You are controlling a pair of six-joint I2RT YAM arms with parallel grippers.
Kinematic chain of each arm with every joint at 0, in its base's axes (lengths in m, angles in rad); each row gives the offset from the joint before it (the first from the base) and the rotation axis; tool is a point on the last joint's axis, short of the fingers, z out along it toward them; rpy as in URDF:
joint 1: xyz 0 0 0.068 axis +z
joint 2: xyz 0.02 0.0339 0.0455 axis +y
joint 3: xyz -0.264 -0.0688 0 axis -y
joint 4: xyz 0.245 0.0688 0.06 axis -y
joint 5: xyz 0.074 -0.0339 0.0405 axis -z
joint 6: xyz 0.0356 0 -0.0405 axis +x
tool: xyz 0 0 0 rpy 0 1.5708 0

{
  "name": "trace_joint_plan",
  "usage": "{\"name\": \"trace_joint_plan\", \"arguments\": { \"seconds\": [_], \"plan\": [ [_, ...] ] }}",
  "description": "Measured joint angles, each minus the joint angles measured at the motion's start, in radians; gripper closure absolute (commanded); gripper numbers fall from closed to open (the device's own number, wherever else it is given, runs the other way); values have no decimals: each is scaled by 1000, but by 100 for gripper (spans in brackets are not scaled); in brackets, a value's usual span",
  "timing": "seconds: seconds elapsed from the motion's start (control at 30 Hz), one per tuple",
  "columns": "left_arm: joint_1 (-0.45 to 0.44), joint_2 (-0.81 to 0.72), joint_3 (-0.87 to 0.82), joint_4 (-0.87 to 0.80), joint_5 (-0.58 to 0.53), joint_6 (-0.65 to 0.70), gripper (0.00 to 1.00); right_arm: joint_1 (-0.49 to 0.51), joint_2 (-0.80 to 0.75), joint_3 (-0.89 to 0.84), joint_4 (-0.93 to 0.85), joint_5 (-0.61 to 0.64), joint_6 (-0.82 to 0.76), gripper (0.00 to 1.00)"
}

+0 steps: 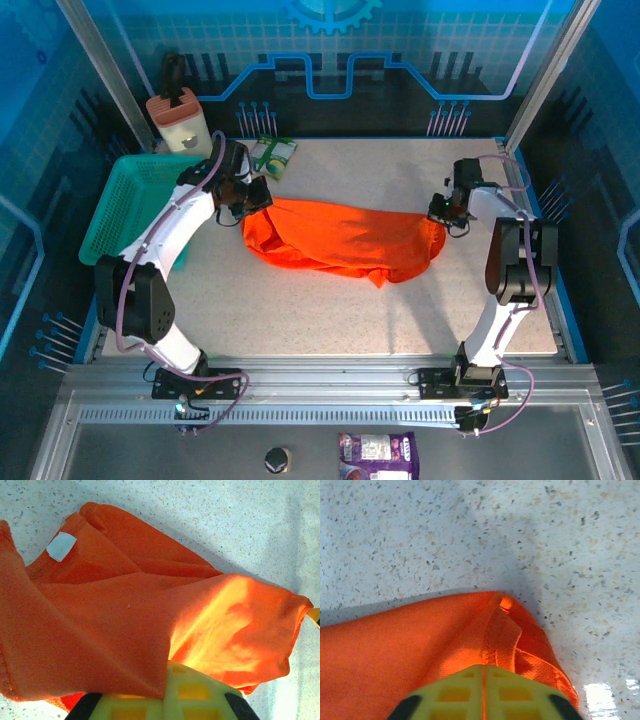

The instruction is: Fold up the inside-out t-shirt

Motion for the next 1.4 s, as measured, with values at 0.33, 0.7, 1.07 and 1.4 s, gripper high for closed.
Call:
{"name": "trace_joint_plan", "arguments": {
  "seconds": [0.33, 0.7, 1.07, 1.4],
  "plan": [
    [0, 0, 0, 0, 0, 0, 100, -7, 73, 77, -10, -1, -3, 62],
    [0, 0, 0, 2, 1, 0, 100, -7, 111, 110, -18, -1, -4, 100],
    [-1, 244, 425, 58, 106, -1, 100, -80, -171, 249, -95, 53, 3, 100],
    [-11, 627, 1050, 269, 241, -72, 97, -57, -637, 322, -110, 43, -31, 100]
  ]
}}
